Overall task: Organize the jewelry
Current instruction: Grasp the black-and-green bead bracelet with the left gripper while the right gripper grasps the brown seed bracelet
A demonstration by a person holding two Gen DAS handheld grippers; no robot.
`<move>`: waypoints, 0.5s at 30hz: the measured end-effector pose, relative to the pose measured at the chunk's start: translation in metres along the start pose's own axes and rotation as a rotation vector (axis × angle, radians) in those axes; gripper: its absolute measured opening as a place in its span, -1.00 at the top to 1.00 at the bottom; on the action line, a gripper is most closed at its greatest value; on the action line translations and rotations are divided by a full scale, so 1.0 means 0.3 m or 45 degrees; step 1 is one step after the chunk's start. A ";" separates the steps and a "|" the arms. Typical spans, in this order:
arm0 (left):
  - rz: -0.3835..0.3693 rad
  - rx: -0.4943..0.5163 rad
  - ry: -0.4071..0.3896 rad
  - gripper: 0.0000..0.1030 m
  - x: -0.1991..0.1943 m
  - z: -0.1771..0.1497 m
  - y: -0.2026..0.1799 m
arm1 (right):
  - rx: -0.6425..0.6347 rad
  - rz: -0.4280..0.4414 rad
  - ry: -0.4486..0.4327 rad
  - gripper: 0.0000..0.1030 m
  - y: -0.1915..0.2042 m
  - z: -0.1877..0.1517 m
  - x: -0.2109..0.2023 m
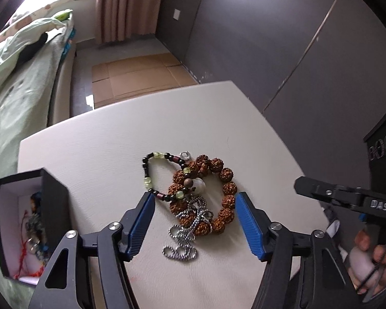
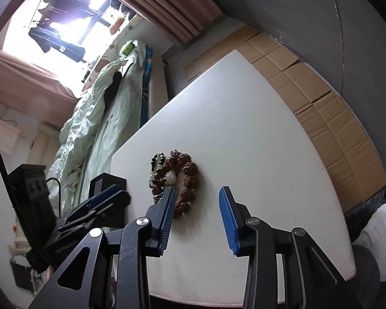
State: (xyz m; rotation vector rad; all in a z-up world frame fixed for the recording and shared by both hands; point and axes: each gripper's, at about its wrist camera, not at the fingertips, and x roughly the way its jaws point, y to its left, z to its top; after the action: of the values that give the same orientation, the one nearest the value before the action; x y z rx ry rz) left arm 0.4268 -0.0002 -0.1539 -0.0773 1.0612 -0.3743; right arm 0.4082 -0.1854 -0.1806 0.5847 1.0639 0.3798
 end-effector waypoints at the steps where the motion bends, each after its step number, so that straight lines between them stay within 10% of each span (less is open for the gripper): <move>1: 0.010 0.011 0.011 -0.20 0.018 0.003 -0.003 | 0.002 0.001 0.001 0.26 -0.005 0.002 0.000; 9: 0.076 0.097 0.070 -0.03 0.136 0.020 -0.014 | 0.000 -0.004 0.023 0.26 -0.019 0.009 0.027; 15: 0.097 0.128 0.047 0.80 0.132 0.025 0.003 | -0.007 -0.006 0.039 0.26 -0.011 0.015 0.057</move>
State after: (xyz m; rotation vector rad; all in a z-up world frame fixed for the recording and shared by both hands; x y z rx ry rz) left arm 0.4506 -0.0136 -0.1838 0.0597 1.0767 -0.3608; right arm 0.4198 -0.1797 -0.1929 0.5732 1.0929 0.3884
